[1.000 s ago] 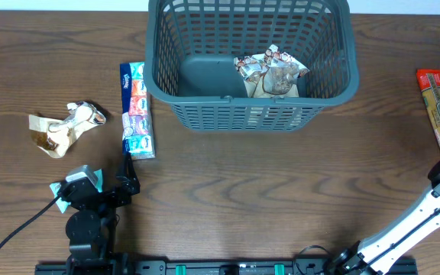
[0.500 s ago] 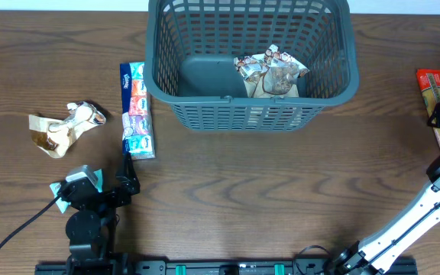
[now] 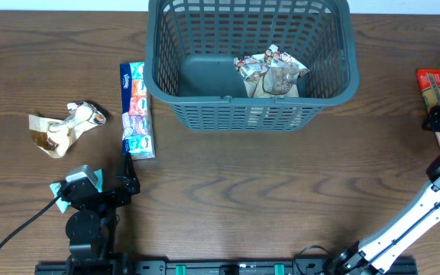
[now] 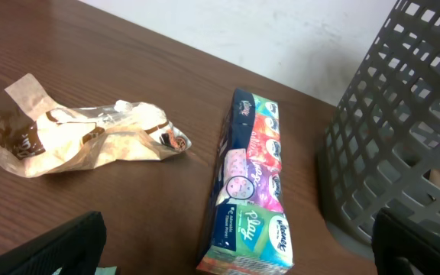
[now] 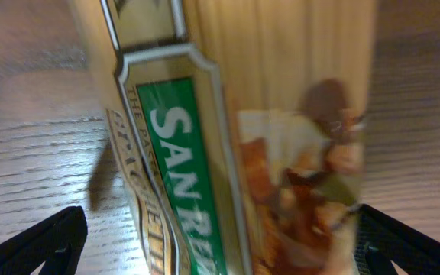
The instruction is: Pack container
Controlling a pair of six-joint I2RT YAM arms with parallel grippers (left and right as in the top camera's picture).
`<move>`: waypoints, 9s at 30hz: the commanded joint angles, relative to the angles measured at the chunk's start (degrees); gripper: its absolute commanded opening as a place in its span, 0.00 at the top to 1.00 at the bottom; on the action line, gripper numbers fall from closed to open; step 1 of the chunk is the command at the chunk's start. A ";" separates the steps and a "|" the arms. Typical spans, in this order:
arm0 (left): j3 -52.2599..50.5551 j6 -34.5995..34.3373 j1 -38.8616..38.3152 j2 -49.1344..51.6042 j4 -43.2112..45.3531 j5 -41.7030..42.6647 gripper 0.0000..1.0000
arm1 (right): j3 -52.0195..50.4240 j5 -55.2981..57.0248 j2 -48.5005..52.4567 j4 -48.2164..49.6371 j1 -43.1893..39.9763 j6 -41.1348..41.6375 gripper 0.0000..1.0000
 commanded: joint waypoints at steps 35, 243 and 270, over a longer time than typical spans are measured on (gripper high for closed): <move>-0.90 0.96 0.24 -0.35 -1.68 1.03 0.02 | 23.93 -37.83 -6.71 1.55 5.11 26.93 0.99; 75.23 16.04 0.13 106.60 -29.77 8.09 0.02 | 43.80 11.74 -21.38 -28.96 10.78 50.62 0.01; 75.21 16.35 -2.29 114.42 -27.80 8.07 0.02 | 43.80 11.74 -21.38 -28.96 10.78 50.62 0.01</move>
